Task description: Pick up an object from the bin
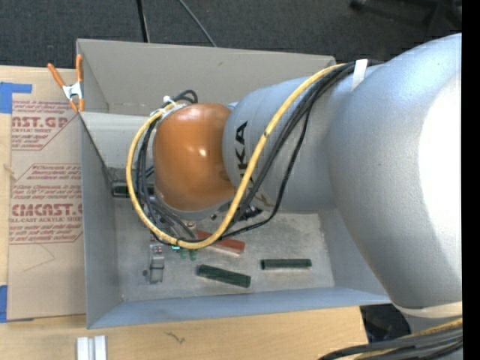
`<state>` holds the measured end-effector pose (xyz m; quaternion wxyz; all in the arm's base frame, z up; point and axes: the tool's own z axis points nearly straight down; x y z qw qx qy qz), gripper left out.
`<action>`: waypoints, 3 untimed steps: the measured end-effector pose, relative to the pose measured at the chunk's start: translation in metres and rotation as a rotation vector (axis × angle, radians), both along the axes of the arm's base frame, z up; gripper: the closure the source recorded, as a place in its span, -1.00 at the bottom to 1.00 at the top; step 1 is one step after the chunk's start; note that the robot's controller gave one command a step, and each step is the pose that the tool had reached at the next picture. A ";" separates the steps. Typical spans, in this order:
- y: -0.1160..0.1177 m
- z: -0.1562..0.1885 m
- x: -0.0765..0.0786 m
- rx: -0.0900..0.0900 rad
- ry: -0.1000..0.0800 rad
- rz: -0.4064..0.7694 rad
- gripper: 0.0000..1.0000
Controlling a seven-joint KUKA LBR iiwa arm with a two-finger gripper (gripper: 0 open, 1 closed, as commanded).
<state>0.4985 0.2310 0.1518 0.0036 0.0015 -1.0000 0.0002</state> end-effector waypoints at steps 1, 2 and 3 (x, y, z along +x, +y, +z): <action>-0.099 -0.087 0.036 -0.004 -0.003 -0.085 -1.00; -0.129 -0.052 0.025 0.000 -0.008 -0.245 -1.00; -0.117 -0.052 0.023 0.000 -0.006 -0.451 -1.00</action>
Offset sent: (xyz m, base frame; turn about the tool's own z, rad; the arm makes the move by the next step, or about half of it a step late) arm 0.0367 -0.0940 -0.0818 0.0780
